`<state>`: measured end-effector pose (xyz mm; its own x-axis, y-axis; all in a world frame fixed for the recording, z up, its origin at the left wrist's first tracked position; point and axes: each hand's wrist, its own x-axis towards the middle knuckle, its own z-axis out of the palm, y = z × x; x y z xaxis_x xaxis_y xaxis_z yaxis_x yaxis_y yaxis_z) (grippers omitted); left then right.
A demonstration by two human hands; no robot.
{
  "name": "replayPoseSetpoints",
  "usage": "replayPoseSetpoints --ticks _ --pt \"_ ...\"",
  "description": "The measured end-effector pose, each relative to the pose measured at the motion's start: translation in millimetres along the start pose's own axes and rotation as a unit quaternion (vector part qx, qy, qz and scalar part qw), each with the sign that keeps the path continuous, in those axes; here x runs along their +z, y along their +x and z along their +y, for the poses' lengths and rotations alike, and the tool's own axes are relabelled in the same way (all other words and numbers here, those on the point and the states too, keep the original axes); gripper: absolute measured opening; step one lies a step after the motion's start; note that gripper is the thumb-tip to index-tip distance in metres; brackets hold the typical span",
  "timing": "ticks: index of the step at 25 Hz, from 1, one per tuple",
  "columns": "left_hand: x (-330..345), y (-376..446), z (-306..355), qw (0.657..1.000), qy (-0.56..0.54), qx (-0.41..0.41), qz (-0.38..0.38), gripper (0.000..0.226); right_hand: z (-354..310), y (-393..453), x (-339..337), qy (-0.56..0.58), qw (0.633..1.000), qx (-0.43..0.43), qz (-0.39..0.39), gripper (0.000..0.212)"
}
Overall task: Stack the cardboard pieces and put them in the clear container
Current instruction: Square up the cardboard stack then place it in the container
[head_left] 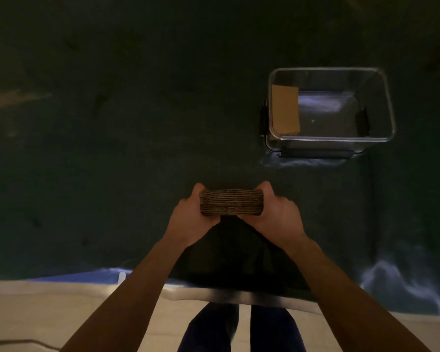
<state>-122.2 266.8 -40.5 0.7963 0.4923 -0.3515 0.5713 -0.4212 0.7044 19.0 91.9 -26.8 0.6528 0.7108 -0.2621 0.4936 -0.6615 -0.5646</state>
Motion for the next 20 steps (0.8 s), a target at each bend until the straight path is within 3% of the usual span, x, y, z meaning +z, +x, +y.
replayPoseSetpoints --ticks 6,12,15,17,20 --pt "0 -2 2 0.999 0.017 0.002 -0.032 0.04 -1 -1 1 0.018 0.999 0.031 -0.037 0.052" --pt "-23 2 12 0.993 0.023 0.076 -0.084 0.038 -4 -3 -17 0.085 0.991 0.064 -0.085 0.061" --pt "-37 -1 29 0.985 -0.114 0.077 -0.105 0.049 -14 -5 -32 0.212 0.968 0.093 -0.098 0.062" --pt "-44 -7 41 0.964 -0.243 0.047 -0.092 0.049 -25 -9 -38 0.336 0.924 0.138 -0.116 0.057" --pt "-34 -17 65 0.869 -0.493 -0.007 -0.045 0.04 -46 -19 -39 0.477 0.843 0.202 -0.144 0.063"
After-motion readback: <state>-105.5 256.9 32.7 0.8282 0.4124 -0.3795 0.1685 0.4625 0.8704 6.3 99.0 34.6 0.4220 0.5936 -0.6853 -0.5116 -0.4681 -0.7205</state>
